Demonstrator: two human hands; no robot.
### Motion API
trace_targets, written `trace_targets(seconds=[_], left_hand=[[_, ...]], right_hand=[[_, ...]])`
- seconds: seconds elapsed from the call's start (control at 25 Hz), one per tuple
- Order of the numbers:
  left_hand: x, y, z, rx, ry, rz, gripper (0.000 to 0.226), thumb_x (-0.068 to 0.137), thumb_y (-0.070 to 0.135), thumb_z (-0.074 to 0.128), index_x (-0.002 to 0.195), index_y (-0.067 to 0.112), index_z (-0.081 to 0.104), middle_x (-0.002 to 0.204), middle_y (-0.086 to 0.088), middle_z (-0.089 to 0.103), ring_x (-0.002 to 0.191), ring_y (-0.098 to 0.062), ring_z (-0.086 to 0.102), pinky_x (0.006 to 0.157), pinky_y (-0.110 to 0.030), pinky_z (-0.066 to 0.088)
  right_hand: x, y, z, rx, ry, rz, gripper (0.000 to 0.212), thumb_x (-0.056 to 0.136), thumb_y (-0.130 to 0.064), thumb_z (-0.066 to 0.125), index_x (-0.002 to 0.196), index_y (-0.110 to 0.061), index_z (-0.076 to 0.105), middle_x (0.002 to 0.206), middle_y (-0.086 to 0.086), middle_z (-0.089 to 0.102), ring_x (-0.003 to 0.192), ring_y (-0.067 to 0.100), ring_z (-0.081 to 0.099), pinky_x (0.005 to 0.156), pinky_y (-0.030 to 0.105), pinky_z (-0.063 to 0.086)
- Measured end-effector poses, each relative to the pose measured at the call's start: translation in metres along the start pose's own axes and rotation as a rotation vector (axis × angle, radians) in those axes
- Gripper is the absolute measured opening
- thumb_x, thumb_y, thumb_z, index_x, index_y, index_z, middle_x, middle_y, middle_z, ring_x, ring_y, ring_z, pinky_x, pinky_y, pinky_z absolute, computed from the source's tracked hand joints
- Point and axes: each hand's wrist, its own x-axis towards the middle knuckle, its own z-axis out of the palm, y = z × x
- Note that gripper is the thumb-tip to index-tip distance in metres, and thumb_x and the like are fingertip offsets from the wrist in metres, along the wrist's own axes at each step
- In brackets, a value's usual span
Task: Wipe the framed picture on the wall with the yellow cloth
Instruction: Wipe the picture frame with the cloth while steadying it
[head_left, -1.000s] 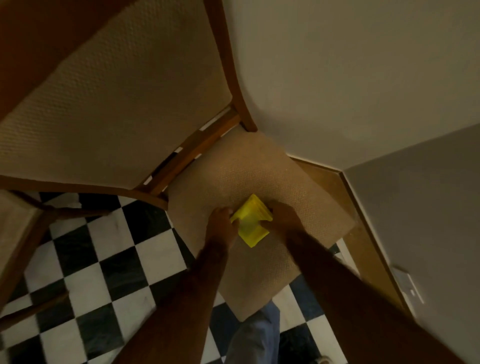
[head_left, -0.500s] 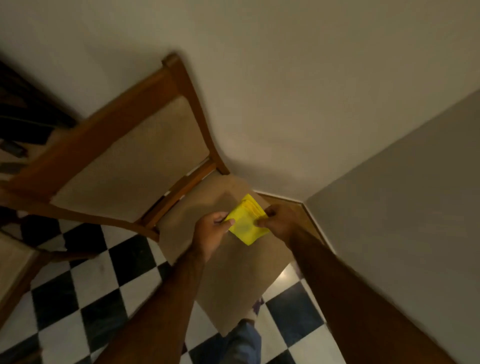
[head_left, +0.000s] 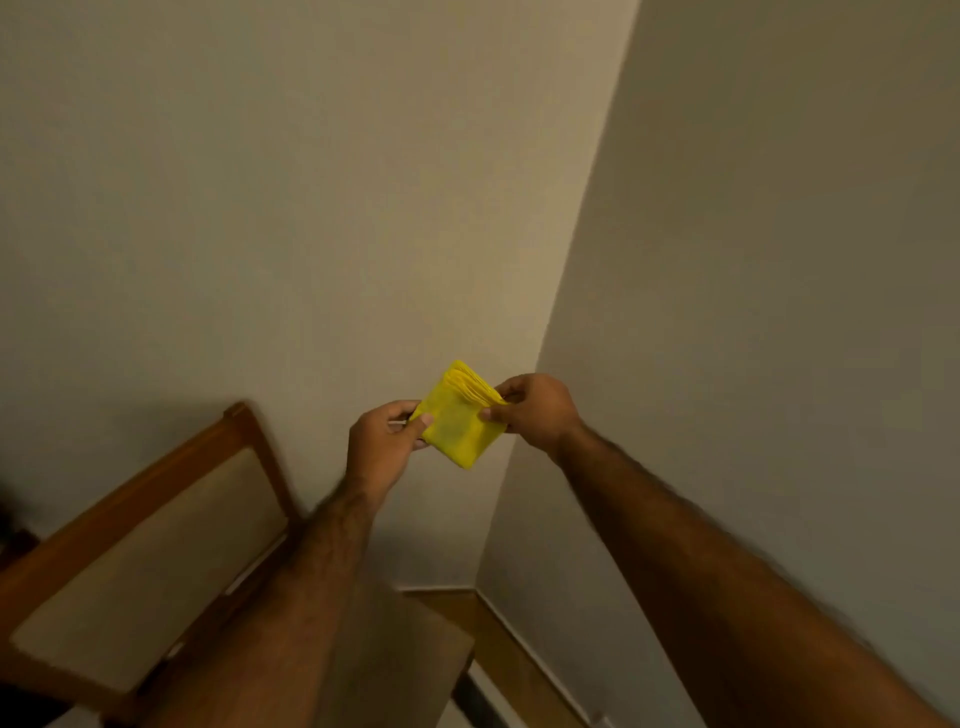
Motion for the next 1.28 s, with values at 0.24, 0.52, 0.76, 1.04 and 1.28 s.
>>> trace_targets(seconds=[0.24, 0.52, 0.76, 1.04, 1.28], left_hand=[[-0.007, 0.150, 0.078, -0.106, -0.040, 0.236, 0.019, 0.090, 0.010, 0.072, 0.109, 0.007, 0.072, 0.095, -0.014, 0.073, 0.084, -0.028, 0.073, 0.068, -0.033, 0.065], [-0.034, 0.334, 0.174, -0.274, -0.212, 0.525, 0.015, 0.090, 0.014, 0.073, 0.103, 0.008, 0.071, 0.089, -0.006, 0.074, 0.074, -0.023, 0.077, 0.068, -0.037, 0.066], [-0.070, 0.500, 0.235, -0.462, -0.309, 0.733, 0.015, 0.087, 0.018, 0.076, 0.101, 0.016, 0.071, 0.098, -0.002, 0.074, 0.080, -0.021, 0.078, 0.069, -0.032, 0.064], [-0.119, 0.661, 0.297, -0.647, -0.377, 0.793, 0.005, 0.088, 0.013, 0.072, 0.090, 0.013, 0.068, 0.101, -0.013, 0.074, 0.087, -0.028, 0.076, 0.072, -0.035, 0.064], [-0.138, 0.725, 0.338, -0.727, -0.296, 0.681, 0.010, 0.087, 0.011, 0.073, 0.087, 0.009, 0.064, 0.109, -0.016, 0.072, 0.076, -0.018, 0.072, 0.059, -0.024, 0.062]], right_hand=[[-0.045, -0.077, -0.153, -0.069, 0.223, -0.164, 0.034, 0.077, -0.016, 0.085, 0.108, -0.005, 0.078, 0.100, 0.020, 0.078, 0.092, 0.031, 0.075, 0.089, 0.050, 0.060], [-0.135, -0.177, -0.336, -0.140, 0.521, -0.331, 0.033, 0.079, -0.009, 0.082, 0.111, -0.002, 0.075, 0.102, 0.023, 0.077, 0.094, 0.037, 0.076, 0.083, 0.051, 0.063], [-0.225, -0.267, -0.468, -0.209, 0.853, -0.498, 0.036, 0.072, -0.014, 0.090, 0.104, -0.004, 0.078, 0.095, 0.014, 0.077, 0.083, 0.024, 0.078, 0.074, 0.040, 0.066], [-0.300, -0.339, -0.570, -0.353, 1.276, -0.660, 0.045, 0.075, -0.025, 0.088, 0.117, -0.015, 0.073, 0.106, 0.004, 0.075, 0.092, 0.018, 0.069, 0.087, 0.028, 0.059], [-0.355, -0.312, -0.636, -0.531, 1.578, -0.693, 0.041, 0.089, -0.035, 0.070, 0.123, -0.012, 0.065, 0.119, 0.011, 0.071, 0.101, 0.022, 0.064, 0.080, 0.025, 0.044]])
